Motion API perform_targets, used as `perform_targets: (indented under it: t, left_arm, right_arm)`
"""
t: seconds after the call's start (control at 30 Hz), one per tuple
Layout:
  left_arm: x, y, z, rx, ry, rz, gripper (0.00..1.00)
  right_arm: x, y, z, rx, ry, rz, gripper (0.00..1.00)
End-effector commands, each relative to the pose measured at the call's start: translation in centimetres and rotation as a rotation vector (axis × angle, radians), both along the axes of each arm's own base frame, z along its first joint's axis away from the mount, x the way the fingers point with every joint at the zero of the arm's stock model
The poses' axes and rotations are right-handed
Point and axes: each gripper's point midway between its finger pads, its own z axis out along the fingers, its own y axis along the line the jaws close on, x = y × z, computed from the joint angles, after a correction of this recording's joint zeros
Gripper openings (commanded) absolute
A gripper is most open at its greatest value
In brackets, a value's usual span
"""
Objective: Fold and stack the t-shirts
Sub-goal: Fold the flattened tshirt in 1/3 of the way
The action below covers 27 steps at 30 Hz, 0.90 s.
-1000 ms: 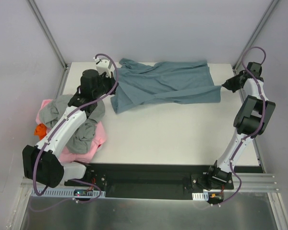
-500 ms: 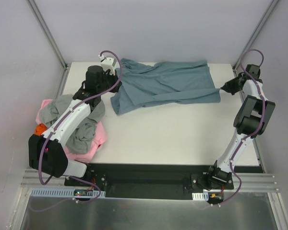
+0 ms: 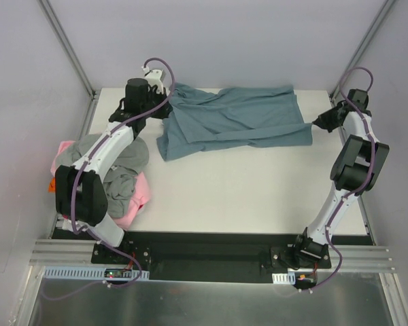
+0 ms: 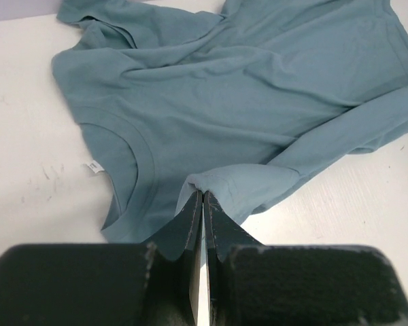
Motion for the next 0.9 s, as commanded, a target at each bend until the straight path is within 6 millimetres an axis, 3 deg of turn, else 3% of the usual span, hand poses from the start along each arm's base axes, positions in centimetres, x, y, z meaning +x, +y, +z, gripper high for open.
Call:
perform_targets:
  t: [0.0, 0.27, 0.3, 0.37, 0.6, 0.77, 0.87]
  left_arm:
    - [1.7, -1.1, 2.3, -0.012, -0.059, -0.073, 0.0]
    - [6.2, 0.1, 0.5, -0.015, -0.027, -0.045, 0.0]
    - [6.7, 0.1, 0.2, -0.018, -0.022, -0.043, 0.0]
    - [7.3, 0.1, 0.6, -0.026, -0.03, -0.043, 0.0]
    - [10.3, 0.0, -1.7, -0.026, -0.004, -0.033, 0.0]
    - [12.3, 0.4, -1.7, -0.034, -0.017, -0.014, 0.0]
    - [13.6, 0.5, -2.8, -0.029, -0.008, -0.006, 0.0]
  right_arm:
    - [2.2, -0.3, 3.2, -0.054, -0.091, 0.018, 0.01]
    - [4.3, 0.2, 2.5, -0.053, -0.104, 0.036, 0.01]
    - [4.4, 0.5, 1.7, -0.046, -0.089, 0.038, 0.01]
    - [4.7, 0.6, 1.2, -0.043, -0.086, 0.037, 0.01]
    - [6.3, 0.6, -0.5, -0.011, -0.077, 0.021, 0.01]
    - [7.0, 0.6, -1.4, 0.006, -0.073, 0.008, 0.01]
    - [7.5, 0.6, -1.8, 0.014, -0.08, -0.001, 0.01]
